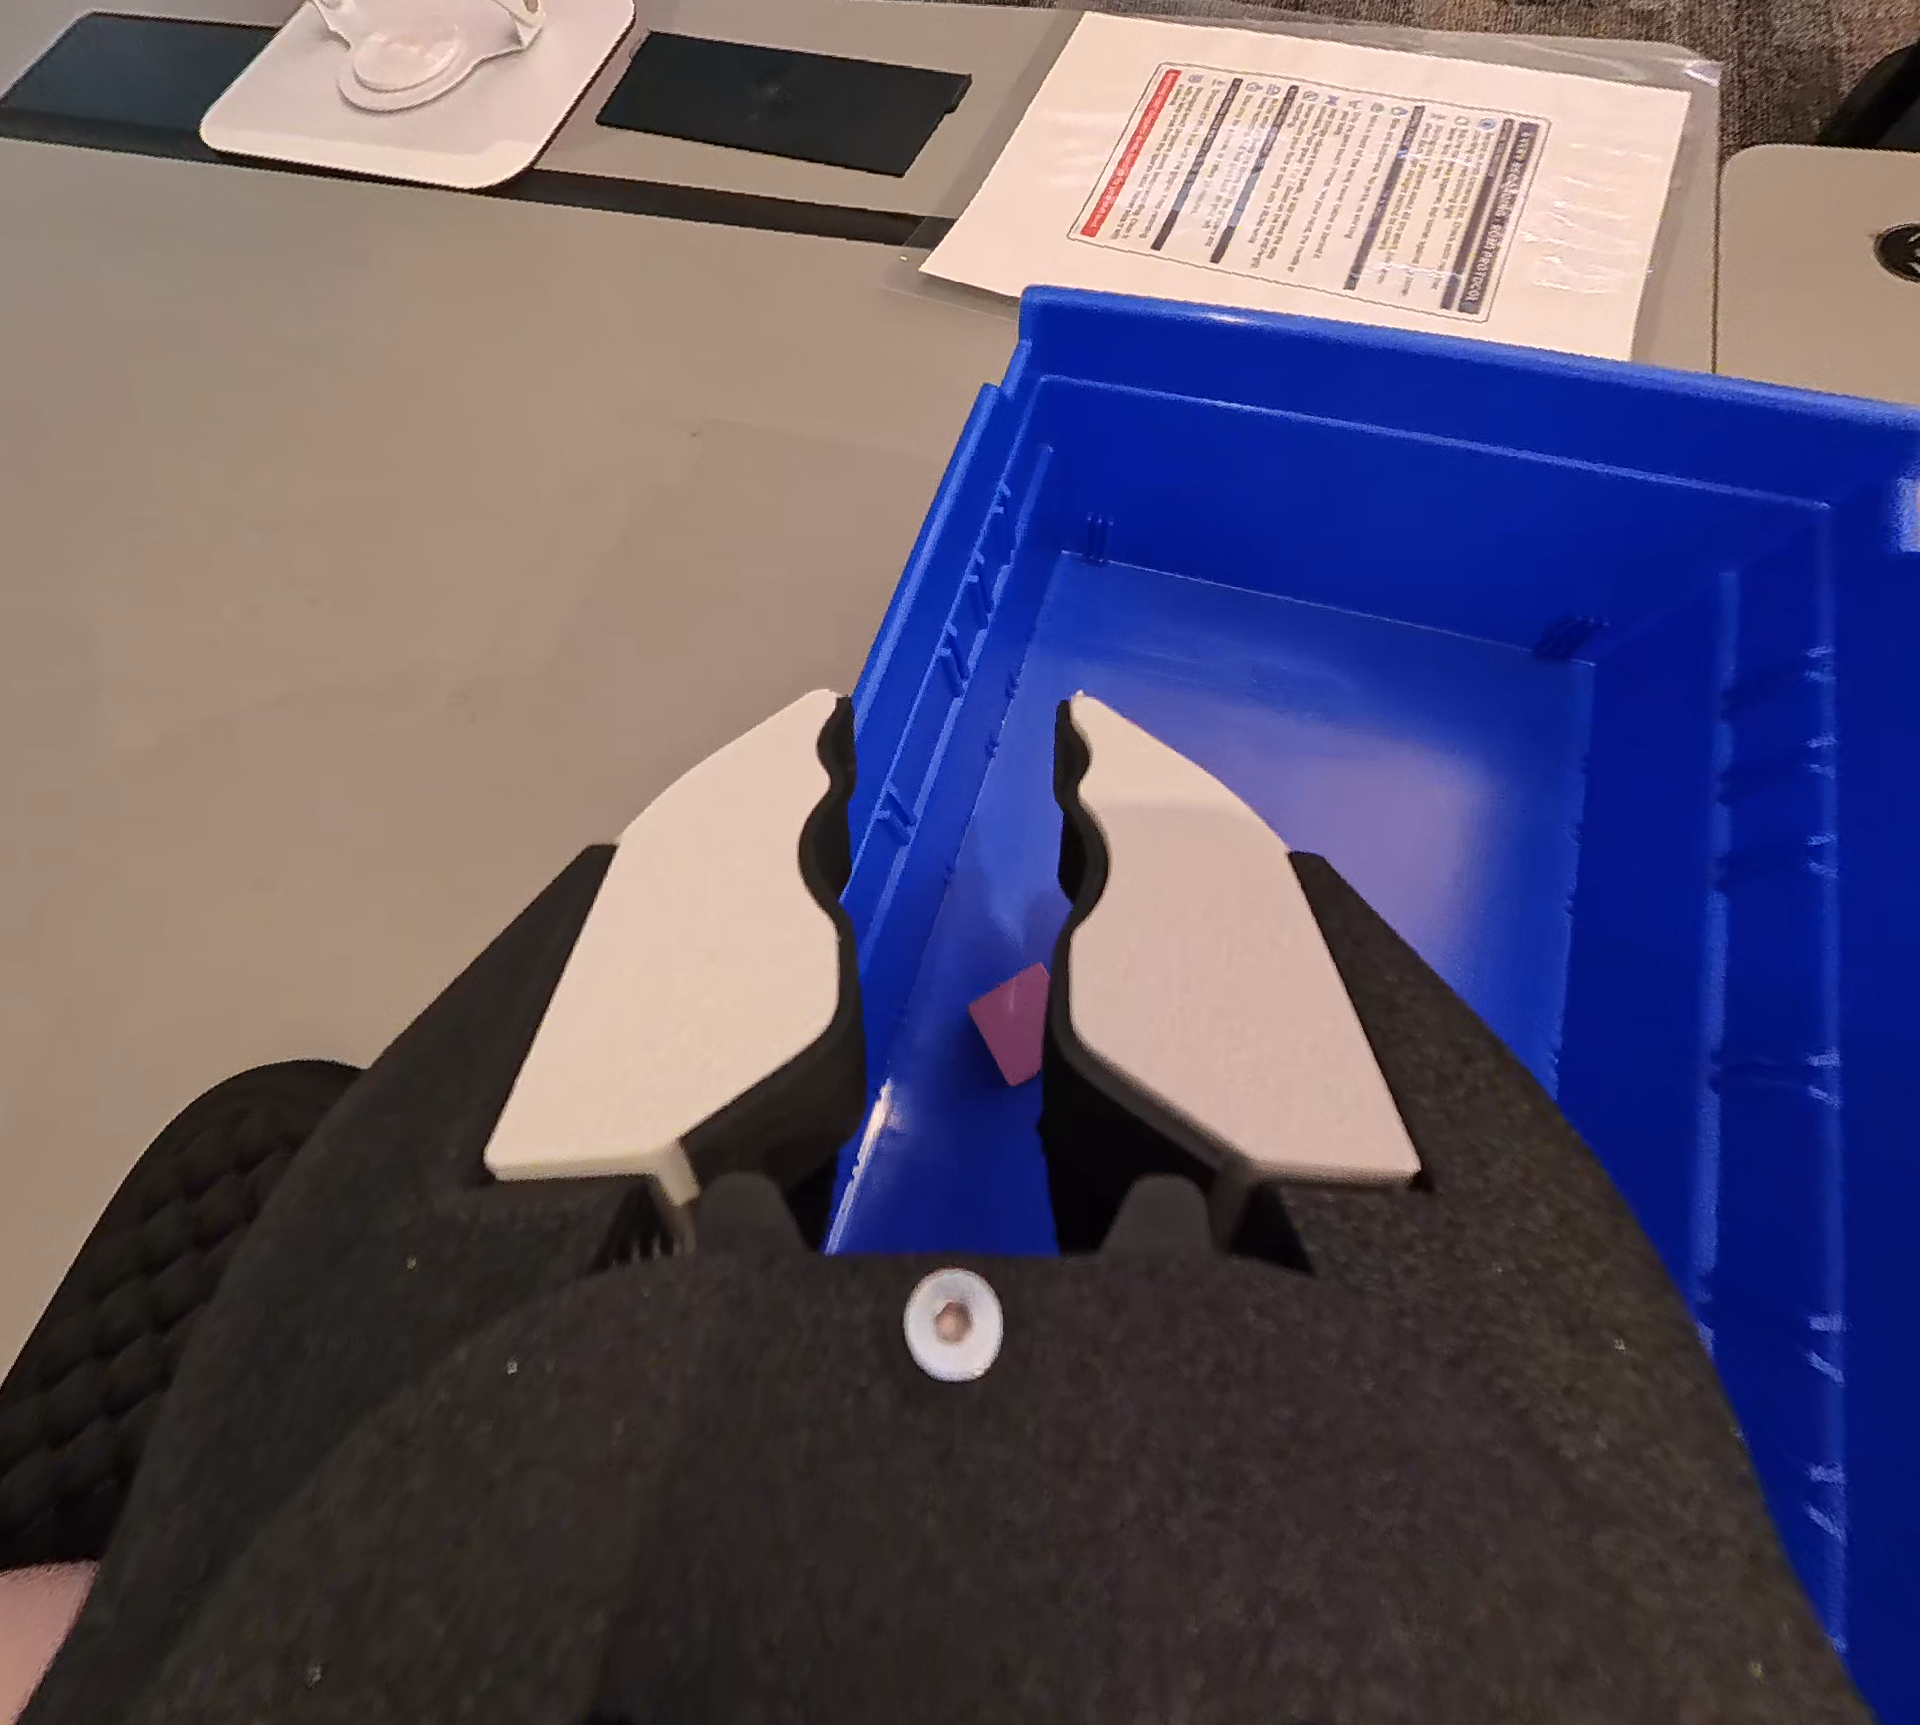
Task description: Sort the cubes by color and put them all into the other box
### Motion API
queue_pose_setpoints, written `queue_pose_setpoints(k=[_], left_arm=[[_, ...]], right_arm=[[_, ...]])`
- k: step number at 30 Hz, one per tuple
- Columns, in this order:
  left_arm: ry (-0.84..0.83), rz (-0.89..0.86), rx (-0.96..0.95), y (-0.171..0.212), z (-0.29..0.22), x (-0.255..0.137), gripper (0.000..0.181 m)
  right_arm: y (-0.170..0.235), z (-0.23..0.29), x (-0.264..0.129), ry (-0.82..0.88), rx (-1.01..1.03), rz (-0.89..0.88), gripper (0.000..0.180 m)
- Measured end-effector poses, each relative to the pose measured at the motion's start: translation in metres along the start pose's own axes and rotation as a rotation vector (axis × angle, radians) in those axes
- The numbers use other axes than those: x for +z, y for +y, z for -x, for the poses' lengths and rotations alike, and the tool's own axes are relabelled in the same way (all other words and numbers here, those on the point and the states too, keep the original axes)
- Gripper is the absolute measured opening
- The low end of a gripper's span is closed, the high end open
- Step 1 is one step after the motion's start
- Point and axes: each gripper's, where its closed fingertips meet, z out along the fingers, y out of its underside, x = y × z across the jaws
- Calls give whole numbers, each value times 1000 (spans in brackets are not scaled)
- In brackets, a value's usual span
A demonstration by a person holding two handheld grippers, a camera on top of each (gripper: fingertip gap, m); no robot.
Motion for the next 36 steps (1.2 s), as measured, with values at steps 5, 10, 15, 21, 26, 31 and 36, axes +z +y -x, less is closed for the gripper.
queue_pose_setpoints(k=[5, 10, 15, 21, 26, 31, 36], left_arm=[[55, 5, 6, 1, -6, -3, 29], [66, -221, 50, -28, -17, -53, 29], [33, -649, 311, -74, -94, -160, 28], [-98, -975, 661, -87, -244, -224, 29], [-27, -1131, 841, -83, -365, -234, 28], [-28, -1259, 904, -92, -431, -248, 28], [-6, -1289, 918, -99, -461, -250, 28]], right_arm=[[6, 2, 2, -7, -5, 33, 36], [1, 5, -2, -8, -14, 18, 36], [-33, 39, -10, -66, -117, -70, 36], [-86, 146, -15, -282, -258, -131, 44], [-105, 259, 1, -491, -337, -74, 52], [-112, 365, 32, -677, -285, -66, 52], [-101, 420, 63, -716, -246, -45, 55]])
